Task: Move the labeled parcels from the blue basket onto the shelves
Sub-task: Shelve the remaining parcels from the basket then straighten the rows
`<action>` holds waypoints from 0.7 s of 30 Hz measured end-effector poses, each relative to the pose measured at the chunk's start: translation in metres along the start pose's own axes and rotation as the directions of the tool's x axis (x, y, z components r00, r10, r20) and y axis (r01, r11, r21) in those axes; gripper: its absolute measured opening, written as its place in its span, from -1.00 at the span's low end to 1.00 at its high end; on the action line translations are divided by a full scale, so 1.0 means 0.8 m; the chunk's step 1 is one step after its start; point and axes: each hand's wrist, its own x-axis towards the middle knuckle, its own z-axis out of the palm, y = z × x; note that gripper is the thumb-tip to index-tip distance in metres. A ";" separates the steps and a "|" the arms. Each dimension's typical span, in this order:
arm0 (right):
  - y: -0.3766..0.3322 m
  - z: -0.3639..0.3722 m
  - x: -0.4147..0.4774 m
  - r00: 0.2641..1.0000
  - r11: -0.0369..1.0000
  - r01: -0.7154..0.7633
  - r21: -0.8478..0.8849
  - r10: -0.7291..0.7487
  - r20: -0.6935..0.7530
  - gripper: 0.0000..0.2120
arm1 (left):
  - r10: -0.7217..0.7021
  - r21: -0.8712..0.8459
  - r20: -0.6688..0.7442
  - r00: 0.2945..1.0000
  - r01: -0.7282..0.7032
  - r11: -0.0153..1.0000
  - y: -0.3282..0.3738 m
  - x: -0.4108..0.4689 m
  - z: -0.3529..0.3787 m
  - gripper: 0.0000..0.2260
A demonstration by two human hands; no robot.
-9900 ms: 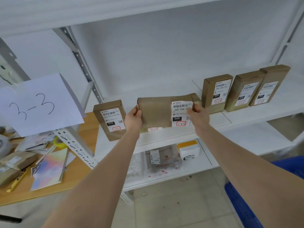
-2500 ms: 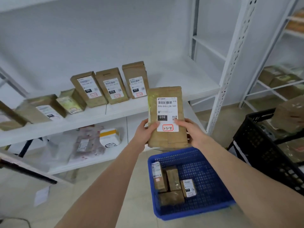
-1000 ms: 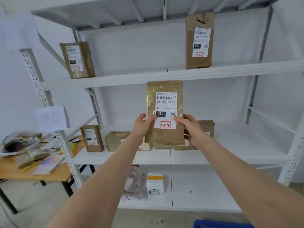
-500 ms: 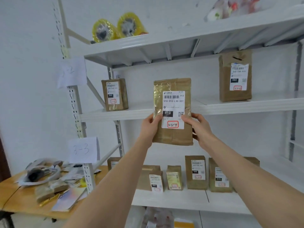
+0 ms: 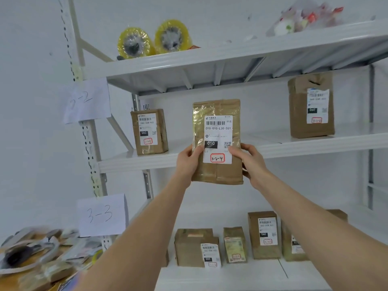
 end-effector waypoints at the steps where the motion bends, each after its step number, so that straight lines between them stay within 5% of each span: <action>1: 0.000 0.002 0.001 1.000 1.000 -0.002 -0.004 0.002 -0.005 -0.55 | 0.004 -0.003 0.003 1.000 -0.004 1.000 0.000 0.003 -0.001 -0.80; 21: -0.060 -0.044 0.021 0.995 0.995 0.099 0.005 -0.099 -0.007 -0.54 | 0.159 -0.035 -0.013 0.987 -0.159 0.987 0.045 0.017 0.058 -0.79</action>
